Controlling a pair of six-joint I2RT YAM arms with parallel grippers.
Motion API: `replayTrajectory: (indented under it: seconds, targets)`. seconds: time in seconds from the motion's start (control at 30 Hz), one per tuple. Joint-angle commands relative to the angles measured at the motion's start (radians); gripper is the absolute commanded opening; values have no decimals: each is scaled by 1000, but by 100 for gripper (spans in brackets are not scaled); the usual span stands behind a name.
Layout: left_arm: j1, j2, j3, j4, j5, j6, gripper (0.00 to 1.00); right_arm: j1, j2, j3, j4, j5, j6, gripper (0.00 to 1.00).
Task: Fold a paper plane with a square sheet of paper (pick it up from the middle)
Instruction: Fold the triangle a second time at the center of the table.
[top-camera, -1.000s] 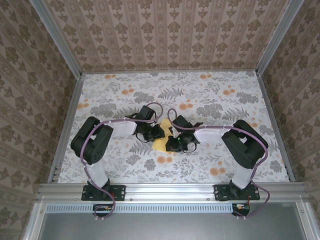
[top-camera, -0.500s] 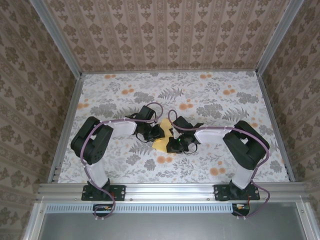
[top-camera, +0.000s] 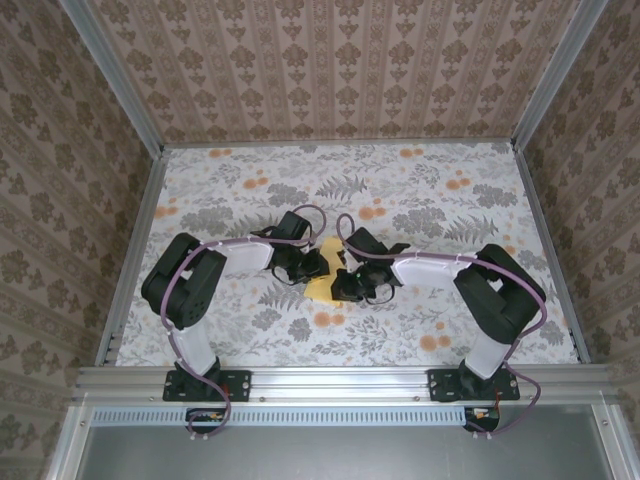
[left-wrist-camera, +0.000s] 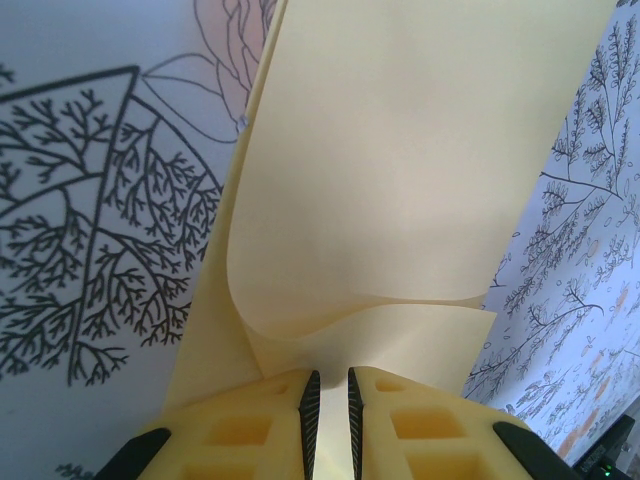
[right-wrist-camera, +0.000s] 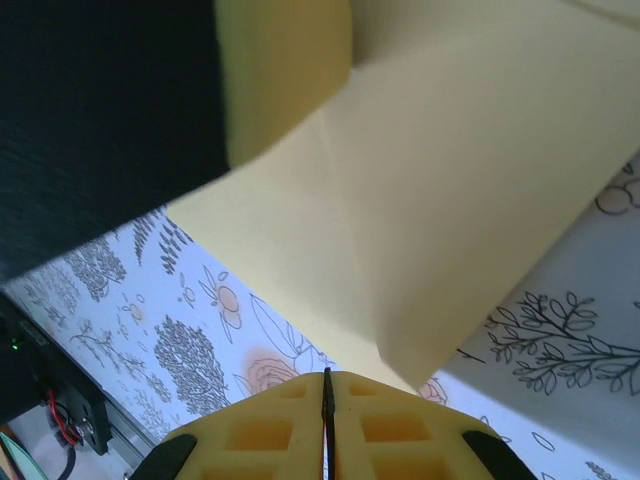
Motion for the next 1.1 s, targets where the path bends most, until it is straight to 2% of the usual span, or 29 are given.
replayTrajectory:
  seconds: [0.0, 0.27, 0.57, 0.8, 1.07]
  targets:
    - [4, 19, -25, -73, -29, -8, 21, -1, 35, 20, -15, 15, -1, 10]
    - [3, -4, -9, -69, -3, 13, 21, -1, 91, 8, -27, 38, -2, 9]
    - [-18, -144, -51, 36, 45, 22, 20, -2, 110, 3, -41, 52, -1, 9]
    - [-37, -103, -71, 78, 74, -8, 13, -1, 106, 3, -50, 53, -4, 8]
    - [-46, -42, -72, 86, 89, -21, 11, -2, 105, 4, -42, 45, 1, 6]
